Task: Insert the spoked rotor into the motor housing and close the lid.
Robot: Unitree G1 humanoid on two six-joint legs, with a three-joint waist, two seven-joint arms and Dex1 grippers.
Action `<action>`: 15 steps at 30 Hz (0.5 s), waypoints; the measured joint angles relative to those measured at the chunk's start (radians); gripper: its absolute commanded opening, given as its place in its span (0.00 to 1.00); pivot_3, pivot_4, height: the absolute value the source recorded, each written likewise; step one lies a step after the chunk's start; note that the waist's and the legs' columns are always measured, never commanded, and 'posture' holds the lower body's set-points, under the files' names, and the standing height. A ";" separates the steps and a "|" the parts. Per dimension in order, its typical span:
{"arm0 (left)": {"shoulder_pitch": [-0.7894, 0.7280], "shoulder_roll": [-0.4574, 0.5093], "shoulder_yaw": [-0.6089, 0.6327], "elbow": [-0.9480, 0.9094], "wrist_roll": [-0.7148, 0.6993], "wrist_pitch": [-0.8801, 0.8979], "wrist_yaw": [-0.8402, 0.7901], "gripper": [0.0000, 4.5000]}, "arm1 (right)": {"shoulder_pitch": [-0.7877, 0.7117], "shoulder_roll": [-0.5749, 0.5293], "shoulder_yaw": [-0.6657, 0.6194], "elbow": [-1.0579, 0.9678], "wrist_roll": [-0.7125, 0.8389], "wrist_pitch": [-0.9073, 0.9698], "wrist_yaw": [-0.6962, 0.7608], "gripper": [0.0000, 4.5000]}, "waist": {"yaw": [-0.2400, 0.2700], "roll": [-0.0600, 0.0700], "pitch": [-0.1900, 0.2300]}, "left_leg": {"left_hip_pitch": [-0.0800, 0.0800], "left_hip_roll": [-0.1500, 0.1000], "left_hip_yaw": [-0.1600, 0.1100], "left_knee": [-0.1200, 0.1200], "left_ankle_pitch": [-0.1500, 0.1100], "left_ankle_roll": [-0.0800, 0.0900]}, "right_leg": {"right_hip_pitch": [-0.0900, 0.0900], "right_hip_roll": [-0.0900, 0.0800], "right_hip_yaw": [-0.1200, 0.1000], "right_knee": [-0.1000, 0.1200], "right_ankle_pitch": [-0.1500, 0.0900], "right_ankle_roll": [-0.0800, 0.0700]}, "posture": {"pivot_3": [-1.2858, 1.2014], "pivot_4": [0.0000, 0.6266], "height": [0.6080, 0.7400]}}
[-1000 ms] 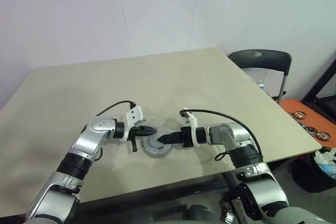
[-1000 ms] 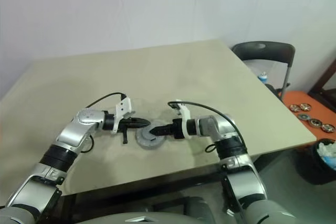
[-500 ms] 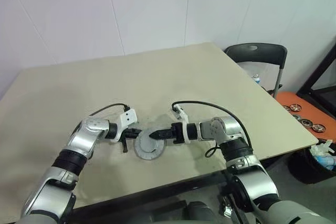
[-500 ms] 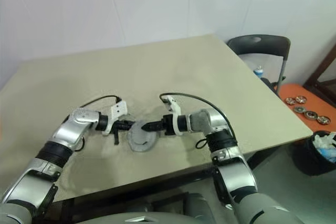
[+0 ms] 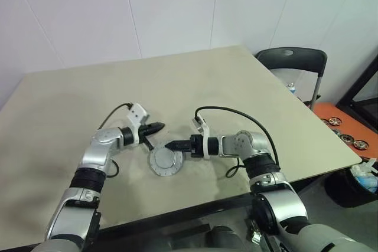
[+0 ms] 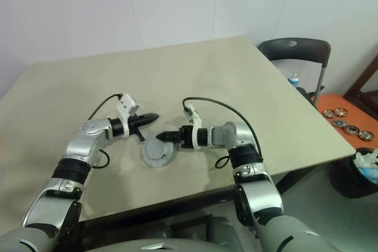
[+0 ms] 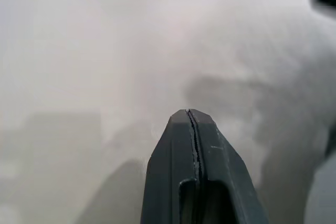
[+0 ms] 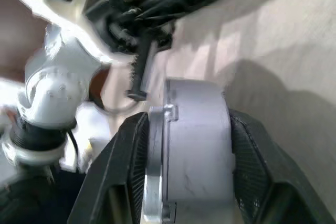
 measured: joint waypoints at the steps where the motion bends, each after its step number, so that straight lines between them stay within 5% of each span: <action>1: 0.018 0.008 0.022 -0.009 -0.016 0.016 0.006 0.00 | -0.008 -0.005 -0.032 0.005 0.005 -0.024 -0.015 0.41 | -0.001 0.000 0.000 | 0.000 0.000 0.000 0.000 0.000 0.000 | -0.001 0.000 0.000 0.000 0.000 0.000 | 0.52 0.00 1.00; 5: 0.122 -0.001 0.111 -0.066 -0.120 0.135 0.017 0.13 | -0.033 -0.013 -0.120 0.006 0.027 -0.087 -0.055 0.41 | -0.003 0.000 0.000 | -0.002 0.000 0.000 -0.001 0.001 -0.002 | -0.002 0.000 0.000 -0.001 0.000 0.000 | 0.52 0.00 1.00; 15: 0.199 -0.050 0.181 -0.222 -0.228 0.261 0.103 0.87 | -0.029 0.009 -0.114 0.007 0.052 -0.087 -0.085 0.41 | 0.003 0.000 0.000 | -0.002 0.000 0.001 0.000 0.000 0.000 | -0.001 0.000 0.000 0.000 0.000 -0.001 | 0.52 0.00 1.00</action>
